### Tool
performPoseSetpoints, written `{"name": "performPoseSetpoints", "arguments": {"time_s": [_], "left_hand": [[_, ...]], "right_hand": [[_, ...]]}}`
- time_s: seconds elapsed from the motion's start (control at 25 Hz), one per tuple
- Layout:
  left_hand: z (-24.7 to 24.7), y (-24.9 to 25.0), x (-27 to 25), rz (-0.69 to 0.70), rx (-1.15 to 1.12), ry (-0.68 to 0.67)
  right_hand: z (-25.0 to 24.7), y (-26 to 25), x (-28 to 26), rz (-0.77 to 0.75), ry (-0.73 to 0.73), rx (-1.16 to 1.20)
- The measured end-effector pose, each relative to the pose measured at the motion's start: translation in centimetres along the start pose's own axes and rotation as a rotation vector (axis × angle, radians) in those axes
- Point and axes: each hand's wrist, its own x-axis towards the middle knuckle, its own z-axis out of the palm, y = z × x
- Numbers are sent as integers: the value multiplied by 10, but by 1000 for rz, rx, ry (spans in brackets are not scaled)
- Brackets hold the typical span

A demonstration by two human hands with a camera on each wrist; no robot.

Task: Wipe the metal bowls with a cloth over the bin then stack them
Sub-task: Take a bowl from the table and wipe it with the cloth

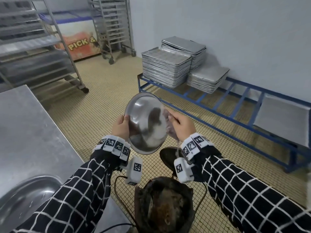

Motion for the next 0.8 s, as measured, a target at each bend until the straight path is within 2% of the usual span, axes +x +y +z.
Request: {"name": "performPoseSetpoints", "arguments": {"time_s": [0.12,0.24,0.36,0.44,0.52,0.56,0.6,0.64,0.68,0.76,0.8], "left_hand": [[4,3,-4,-10,-11,-52],[4,8,-4,-7,-45,-32],[0,16,1,9,-39,12],[-2,20,2,27,-40,30],[-1,23,-1,45,-40,31],[0,23,-5,60,-31,30],[2,24,-9,72,-25,21],[5,23,-12,87,-24,5],[8,23,-16,96,-25,-18],[13,25,-23,120,-23,-47],[14,27,-25,129,-18,-60]], "right_hand": [[14,-14,5,-61,-125,-107],[21,-3,-16,-174,-212,-212],[18,22,-39,-124,-205,-274],[15,33,-48,30,-41,-182],[13,29,-54,155,229,-21],[14,22,-57,168,331,26],[18,14,-58,149,367,53],[22,4,-60,102,324,73],[28,-4,-61,25,221,57],[42,-12,-57,-190,-11,-177],[45,-12,-50,-276,-49,-332]]}}
